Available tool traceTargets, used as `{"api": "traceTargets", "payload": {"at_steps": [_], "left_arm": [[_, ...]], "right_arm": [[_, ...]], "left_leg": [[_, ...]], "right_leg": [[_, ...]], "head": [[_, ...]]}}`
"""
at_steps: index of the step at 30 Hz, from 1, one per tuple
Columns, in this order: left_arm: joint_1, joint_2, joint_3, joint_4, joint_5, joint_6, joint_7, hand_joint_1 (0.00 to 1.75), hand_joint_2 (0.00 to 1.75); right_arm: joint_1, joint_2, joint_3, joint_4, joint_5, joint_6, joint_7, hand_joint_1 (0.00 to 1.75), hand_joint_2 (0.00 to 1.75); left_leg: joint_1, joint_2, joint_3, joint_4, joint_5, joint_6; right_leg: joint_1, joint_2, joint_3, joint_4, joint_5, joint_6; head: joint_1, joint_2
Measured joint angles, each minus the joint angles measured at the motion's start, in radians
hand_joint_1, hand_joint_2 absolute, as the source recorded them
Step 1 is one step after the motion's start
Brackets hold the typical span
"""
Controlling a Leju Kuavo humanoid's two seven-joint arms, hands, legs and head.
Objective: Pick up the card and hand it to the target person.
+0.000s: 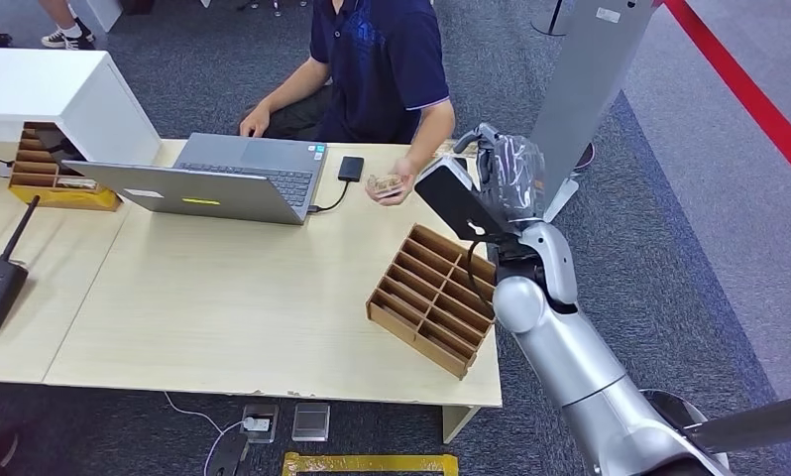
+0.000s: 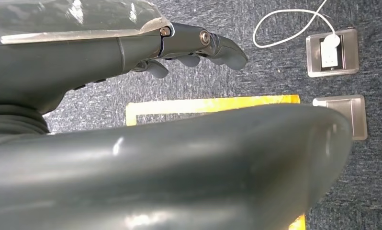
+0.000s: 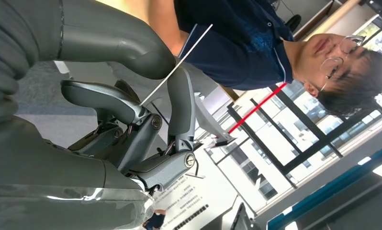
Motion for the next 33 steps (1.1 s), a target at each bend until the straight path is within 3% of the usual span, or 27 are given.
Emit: {"api": "traceTargets", "payload": {"at_steps": [9, 19, 20, 23, 24, 33], "left_arm": [[-0.001, 0.008, 0.000, 0.000, -0.007, 0.004, 0.000, 0.00, 0.00], [-0.001, 0.019, -0.001, 0.000, -0.018, 0.013, 0.011, 0.00, 0.00], [-0.001, 0.020, -0.001, 0.000, -0.018, 0.013, 0.012, 0.00, 0.00], [-0.001, 0.023, -0.001, 0.000, -0.018, 0.014, 0.014, 0.00, 0.00], [-0.001, 0.024, -0.001, 0.000, -0.018, 0.014, 0.015, 0.00, 0.00], [-0.001, 0.028, -0.001, 0.000, -0.018, 0.021, 0.017, 0.00, 0.00]], "right_arm": [[-0.083, 0.063, 0.001, 0.188, -0.011, -0.047, -0.068, 1.39, 1.75], [-0.126, 0.124, 0.006, 0.340, 0.004, -0.039, -0.050, 1.27, 1.75], [-0.127, 0.127, 0.007, 0.353, 0.005, -0.034, -0.048, 1.16, 1.75], [-0.128, 0.137, 0.009, 0.386, 0.006, -0.020, -0.052, 0.26, 1.75], [-0.128, 0.140, 0.009, 0.397, 0.007, -0.017, -0.054, 0.04, 1.75], [-0.127, 0.162, 0.014, 0.469, 0.030, -0.010, -0.032, 0.00, 1.75]], "left_leg": [[0.000, 0.000, 0.000, 0.000, 0.000, 0.000], [0.000, 0.000, 0.000, 0.000, 0.000, 0.000], [0.000, 0.000, 0.000, 0.000, 0.000, 0.000], [0.000, 0.000, 0.000, 0.000, 0.000, 0.000], [0.000, 0.000, 0.000, 0.000, 0.000, 0.000], [0.000, 0.000, 0.000, 0.000, 0.000, 0.000]], "right_leg": [[0.000, 0.000, 0.000, 0.000, 0.000, 0.000], [0.000, 0.000, 0.000, 0.000, 0.000, 0.000], [0.000, 0.000, 0.000, 0.000, 0.000, 0.000], [0.000, 0.000, 0.000, 0.000, 0.000, 0.000], [0.000, 0.000, 0.000, 0.000, 0.000, 0.000], [0.000, 0.000, 0.000, 0.000, 0.000, 0.000]], "head": [[0.000, 0.000], [0.000, 0.000], [0.000, 0.000], [0.000, 0.000], [0.000, 0.000], [0.000, 0.000]]}}
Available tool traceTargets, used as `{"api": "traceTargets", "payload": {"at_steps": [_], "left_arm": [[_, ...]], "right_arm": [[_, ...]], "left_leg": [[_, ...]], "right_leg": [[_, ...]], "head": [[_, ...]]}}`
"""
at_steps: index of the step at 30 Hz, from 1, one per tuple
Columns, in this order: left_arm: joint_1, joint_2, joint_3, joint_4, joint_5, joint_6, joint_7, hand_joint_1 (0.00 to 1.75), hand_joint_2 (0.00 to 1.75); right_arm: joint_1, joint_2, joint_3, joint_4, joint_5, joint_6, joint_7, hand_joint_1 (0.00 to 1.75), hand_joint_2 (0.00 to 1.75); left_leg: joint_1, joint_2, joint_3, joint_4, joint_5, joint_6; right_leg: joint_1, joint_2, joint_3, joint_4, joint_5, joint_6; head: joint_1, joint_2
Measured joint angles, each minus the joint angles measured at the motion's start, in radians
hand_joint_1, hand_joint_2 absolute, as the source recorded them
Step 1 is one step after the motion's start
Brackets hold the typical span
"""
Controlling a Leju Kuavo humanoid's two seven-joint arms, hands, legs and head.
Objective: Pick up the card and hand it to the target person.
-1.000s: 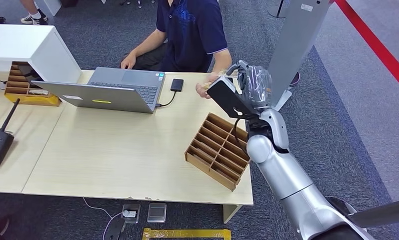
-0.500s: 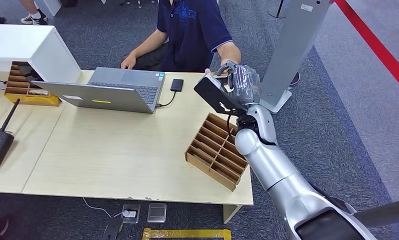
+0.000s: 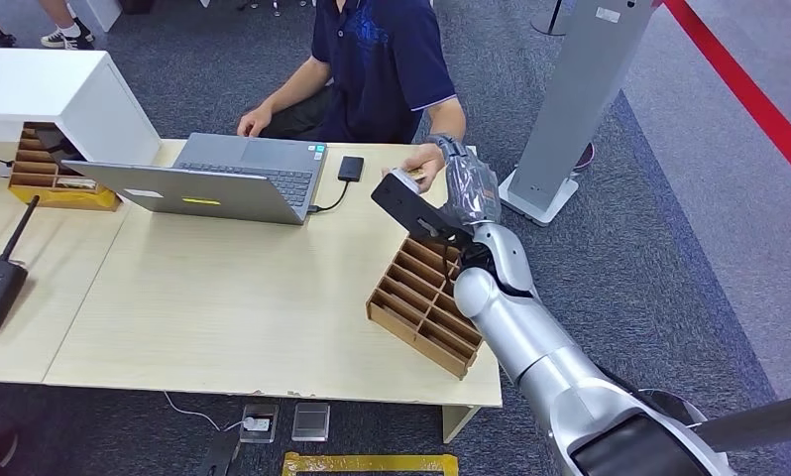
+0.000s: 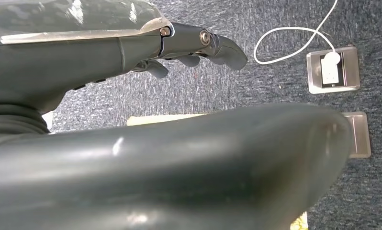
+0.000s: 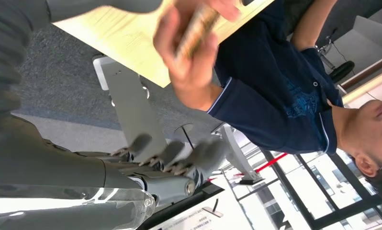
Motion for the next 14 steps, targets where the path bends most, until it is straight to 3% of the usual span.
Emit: {"api": "traceTargets", "payload": {"at_steps": [8, 14], "left_arm": [[0.000, 0.000, 0.000, 0.000, 0.001, 0.006, 0.001, 0.00, 0.00], [0.001, 0.000, 0.000, 0.000, 0.002, 0.010, 0.005, 0.00, 0.00]], "right_arm": [[0.001, 0.007, 0.000, 0.024, -0.035, -0.051, -0.028, 0.00, 1.75], [0.020, 0.006, -0.007, 0.024, -0.114, -0.145, -0.117, 0.00, 1.75]], "left_leg": [[0.000, 0.000, 0.000, 0.000, 0.000, 0.000], [0.000, 0.000, 0.000, 0.000, 0.000, 0.000]], "right_leg": [[0.000, 0.000, 0.000, 0.000, 0.000, 0.000], [0.000, 0.000, 0.000, 0.000, 0.000, 0.000]], "head": [[0.000, 0.000], [0.000, 0.000]]}}
